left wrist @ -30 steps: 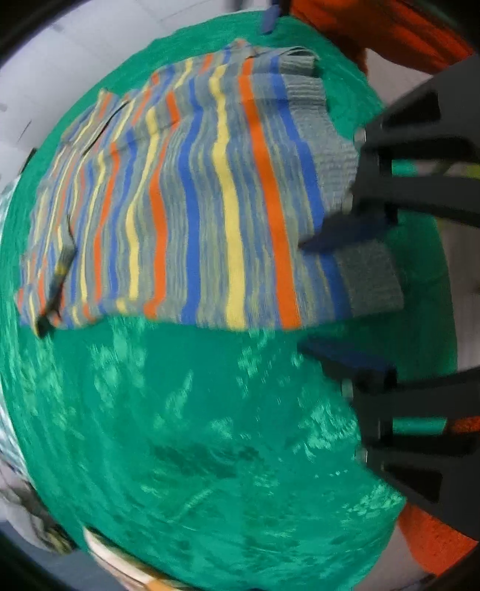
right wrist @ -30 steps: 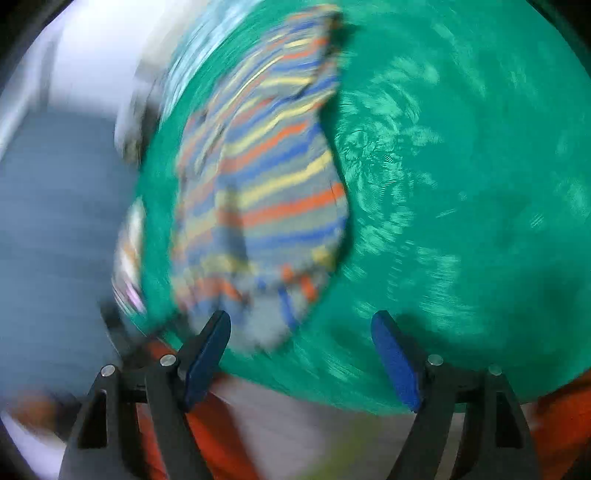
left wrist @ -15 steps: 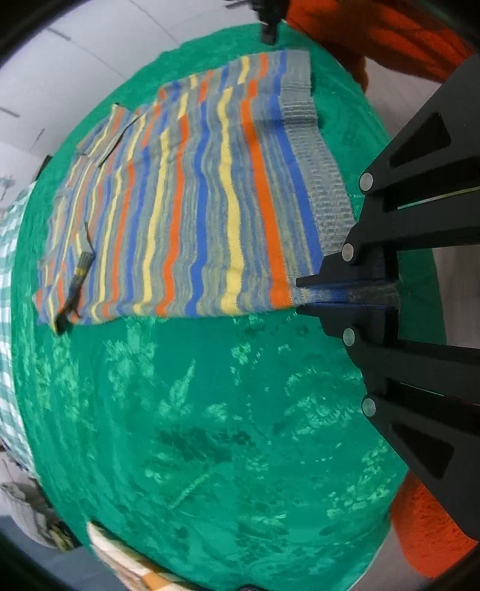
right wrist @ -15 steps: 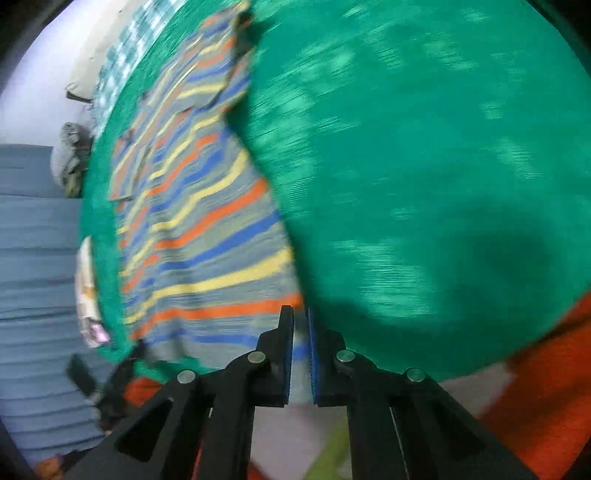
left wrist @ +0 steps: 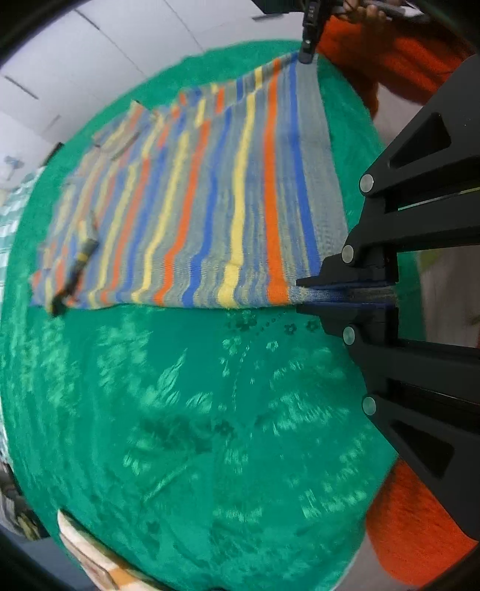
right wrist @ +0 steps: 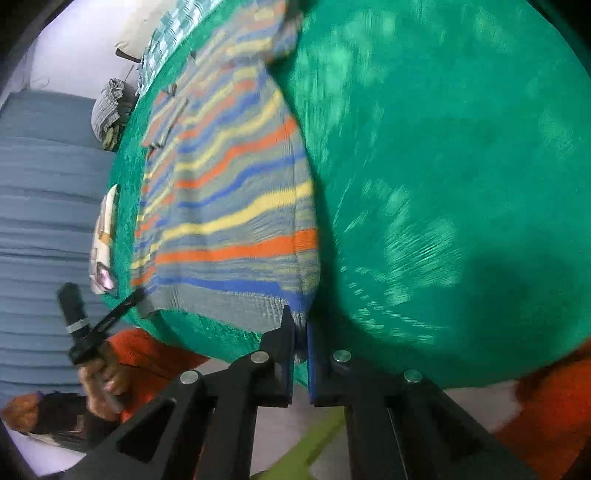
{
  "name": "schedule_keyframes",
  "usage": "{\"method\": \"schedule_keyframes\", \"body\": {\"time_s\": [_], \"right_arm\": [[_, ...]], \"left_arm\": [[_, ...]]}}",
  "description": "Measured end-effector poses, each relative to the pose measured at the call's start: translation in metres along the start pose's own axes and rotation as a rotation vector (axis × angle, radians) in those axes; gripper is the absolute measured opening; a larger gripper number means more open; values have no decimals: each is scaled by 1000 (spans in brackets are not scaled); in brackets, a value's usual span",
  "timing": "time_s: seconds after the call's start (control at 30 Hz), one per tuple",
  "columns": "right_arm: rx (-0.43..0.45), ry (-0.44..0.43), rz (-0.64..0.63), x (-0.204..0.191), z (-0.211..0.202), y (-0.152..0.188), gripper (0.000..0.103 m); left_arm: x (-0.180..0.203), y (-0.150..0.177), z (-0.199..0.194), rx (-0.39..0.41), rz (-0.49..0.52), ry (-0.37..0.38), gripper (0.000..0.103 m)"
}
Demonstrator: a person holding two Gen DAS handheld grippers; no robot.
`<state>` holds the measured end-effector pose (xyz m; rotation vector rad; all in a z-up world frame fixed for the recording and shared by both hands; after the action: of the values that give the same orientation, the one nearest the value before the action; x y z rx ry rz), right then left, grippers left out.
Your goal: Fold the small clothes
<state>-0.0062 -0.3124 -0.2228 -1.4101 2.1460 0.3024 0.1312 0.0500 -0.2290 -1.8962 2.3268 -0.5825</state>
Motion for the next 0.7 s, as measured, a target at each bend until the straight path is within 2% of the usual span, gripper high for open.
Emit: {"method": "schedule_keyframes", "body": {"time_s": [0.1,0.2,0.23,0.3,0.37,0.7], "right_arm": [[8,61,-62,-8,-23,-1,5],[-40,135,-96,1,-9,6,5],[-68,161,-84,11,2,11,5],[-85,208,-62,30,14,12,5],[-74,195,-27,35,18,10,5],[-46,215,-41,35,19,10,4]], "left_arm": [[7,8,-4,-19,23,-7,3],[8,22,16,-64,72,-85,3],[5,29,29,-103,52,-98,3],[1,33,39,-131,23,-105,3],[3,33,38,-126,28,-116,3],[19,39,47,-110,54,-180,5]]}}
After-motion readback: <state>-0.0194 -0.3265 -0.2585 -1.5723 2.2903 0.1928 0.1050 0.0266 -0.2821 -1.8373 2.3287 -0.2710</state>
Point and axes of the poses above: each gripper's, at about its wrist camera, not at the fingertips, and z roughly the way its jaws point, x to its right, y to its underside, the point moved 9 cm from there along z, roughly the way its jaws point, and after that the axes turned 4 degrees about -y, right-handed, at the moved point
